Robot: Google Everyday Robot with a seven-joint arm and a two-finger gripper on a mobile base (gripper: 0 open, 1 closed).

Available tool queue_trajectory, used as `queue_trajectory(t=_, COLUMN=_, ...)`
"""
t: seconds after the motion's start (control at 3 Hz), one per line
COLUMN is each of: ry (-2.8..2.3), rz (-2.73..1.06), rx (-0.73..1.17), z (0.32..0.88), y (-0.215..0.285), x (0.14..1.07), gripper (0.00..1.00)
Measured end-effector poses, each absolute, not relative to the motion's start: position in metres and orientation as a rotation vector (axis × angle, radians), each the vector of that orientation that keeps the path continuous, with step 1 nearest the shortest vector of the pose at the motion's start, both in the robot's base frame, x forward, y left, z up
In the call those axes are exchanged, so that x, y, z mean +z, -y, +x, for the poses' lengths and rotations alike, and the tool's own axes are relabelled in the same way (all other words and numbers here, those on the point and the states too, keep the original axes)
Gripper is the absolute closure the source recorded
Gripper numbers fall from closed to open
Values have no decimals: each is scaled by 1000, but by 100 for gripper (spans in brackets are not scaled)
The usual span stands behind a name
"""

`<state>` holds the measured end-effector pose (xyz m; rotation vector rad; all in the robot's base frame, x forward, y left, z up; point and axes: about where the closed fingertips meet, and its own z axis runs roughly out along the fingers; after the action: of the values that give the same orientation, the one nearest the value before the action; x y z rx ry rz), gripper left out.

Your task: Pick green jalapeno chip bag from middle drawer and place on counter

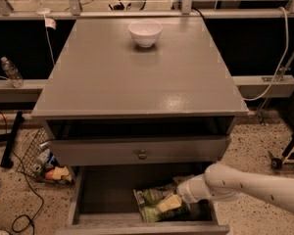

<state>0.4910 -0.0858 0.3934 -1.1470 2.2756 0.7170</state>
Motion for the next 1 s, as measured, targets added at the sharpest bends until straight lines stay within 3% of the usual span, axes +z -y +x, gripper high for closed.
queue_trajectory(t=0.33, ry=-2293, rz=-1150, rx=716, z=492, y=80, x=380, gripper=27)
queue_trajectory(t=1.0, ry=-2285, rz=-1128, rx=729, z=494, y=87, x=381, gripper=73)
